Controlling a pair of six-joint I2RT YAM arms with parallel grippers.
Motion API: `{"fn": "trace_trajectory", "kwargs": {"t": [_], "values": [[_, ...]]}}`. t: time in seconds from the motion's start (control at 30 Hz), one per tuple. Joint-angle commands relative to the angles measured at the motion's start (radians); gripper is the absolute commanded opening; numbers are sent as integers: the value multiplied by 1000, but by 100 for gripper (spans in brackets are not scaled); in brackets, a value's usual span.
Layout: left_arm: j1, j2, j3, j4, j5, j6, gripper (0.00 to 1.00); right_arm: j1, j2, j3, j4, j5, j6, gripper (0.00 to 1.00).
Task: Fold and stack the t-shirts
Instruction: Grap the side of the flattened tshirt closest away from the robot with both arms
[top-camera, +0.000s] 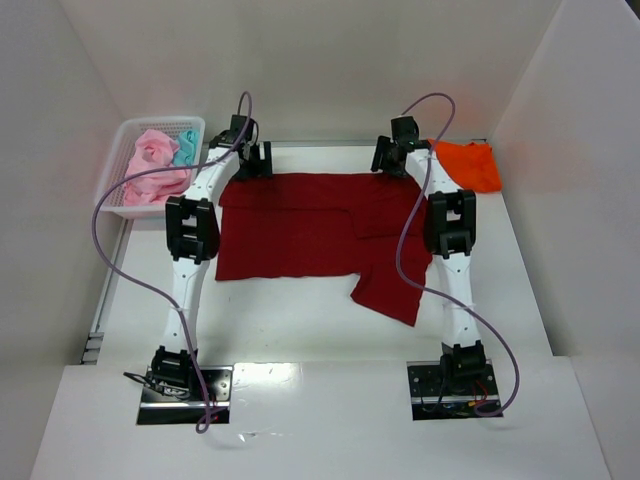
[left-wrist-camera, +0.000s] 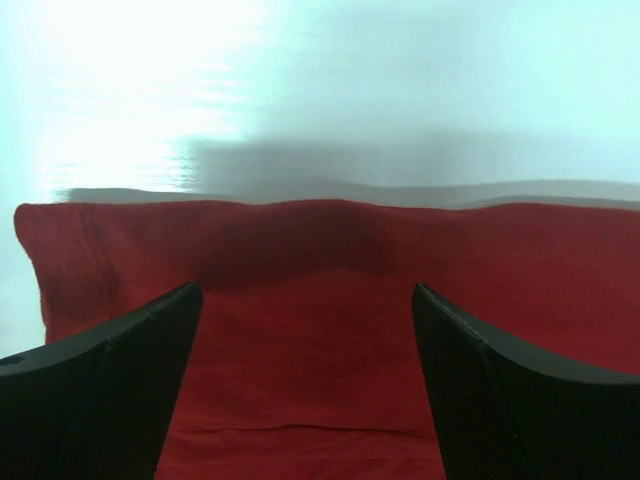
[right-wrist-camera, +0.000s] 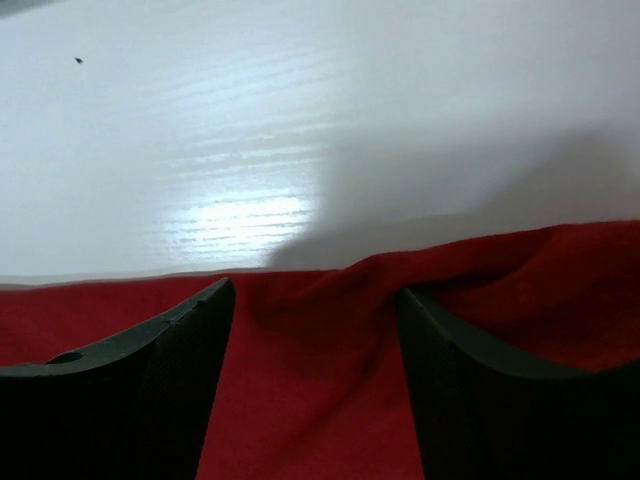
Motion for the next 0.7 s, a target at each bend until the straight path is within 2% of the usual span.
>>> {"fn": "trace_trajectory", "kwargs": {"t": [0.0, 0.17, 0.2, 0.23, 0.27, 0.37, 0.5, 0.67], "values": [[-2, -70, 4, -24, -28, 33, 93, 2, 2, 91, -9, -29, 10, 72], [-2, -283, -117, 12, -26, 53, 93, -7, -186, 14, 47, -52, 10, 84], [-2, -320, -145, 28, -17, 53, 94, -7, -276, -42, 61, -52, 0, 87], [-2, -396, -180, 37, 3, 64, 94, -7, -326, -77, 75, -52, 0, 100], [-2, -435, -218, 48, 3, 64, 100, -7, -376, -116, 102, -52, 9, 100], [-11, -596, -381, 72, 32, 55, 100, -7, -658, -397, 171, -38, 25, 100], [-11, -819, -608, 82, 86, 27, 100, -31, -911, -685, 184, -11, 78, 100], [-11, -990, -888, 71, 129, -35, 100, -45, -1117, -984, 98, -75, 183, 100]]}}
